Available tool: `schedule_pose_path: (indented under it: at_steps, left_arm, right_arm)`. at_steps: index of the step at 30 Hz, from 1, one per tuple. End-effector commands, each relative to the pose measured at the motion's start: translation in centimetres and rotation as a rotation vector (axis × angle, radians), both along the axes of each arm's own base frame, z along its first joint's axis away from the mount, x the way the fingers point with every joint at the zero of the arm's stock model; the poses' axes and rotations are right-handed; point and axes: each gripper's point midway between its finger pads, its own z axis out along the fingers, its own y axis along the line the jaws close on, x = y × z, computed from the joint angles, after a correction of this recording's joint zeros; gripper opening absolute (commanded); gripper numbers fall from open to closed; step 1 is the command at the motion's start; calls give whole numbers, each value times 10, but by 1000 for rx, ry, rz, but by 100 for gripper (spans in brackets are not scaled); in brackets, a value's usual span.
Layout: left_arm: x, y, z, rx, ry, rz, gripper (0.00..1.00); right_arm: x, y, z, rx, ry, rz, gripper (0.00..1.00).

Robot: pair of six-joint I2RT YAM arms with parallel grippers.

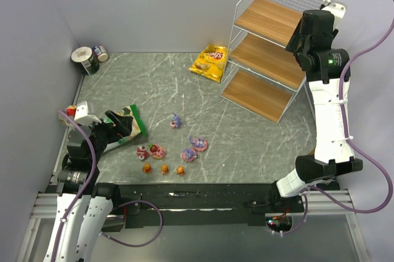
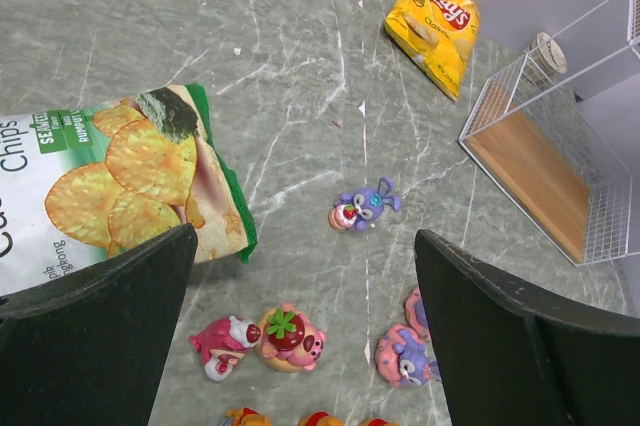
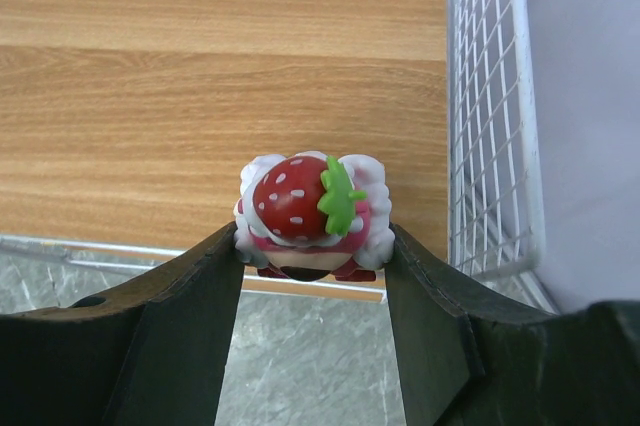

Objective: Place and organize the plastic toys onto the shelf

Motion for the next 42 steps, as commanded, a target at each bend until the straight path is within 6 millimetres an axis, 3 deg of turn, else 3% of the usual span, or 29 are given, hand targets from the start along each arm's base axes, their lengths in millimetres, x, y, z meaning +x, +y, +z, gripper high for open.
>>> schedule_pose_path:
  at_steps: [1, 17, 33, 42]
  left_arm:
    - [1, 2, 11, -8, -35, 15, 96]
    - [0, 3, 11, -9, -38, 18, 96]
    - [0, 3, 12, -9, -39, 21, 96]
    - [-1, 4, 13, -9, -44, 24, 96]
  right_arm:
    - [-3, -13, 11, -2, -27, -56, 44]
    - [-3, -23, 9, 0, -23, -97, 55]
    - [-7, -24, 12, 1, -41, -95, 76]
    - [-15, -18, 18, 28, -73, -63, 79]
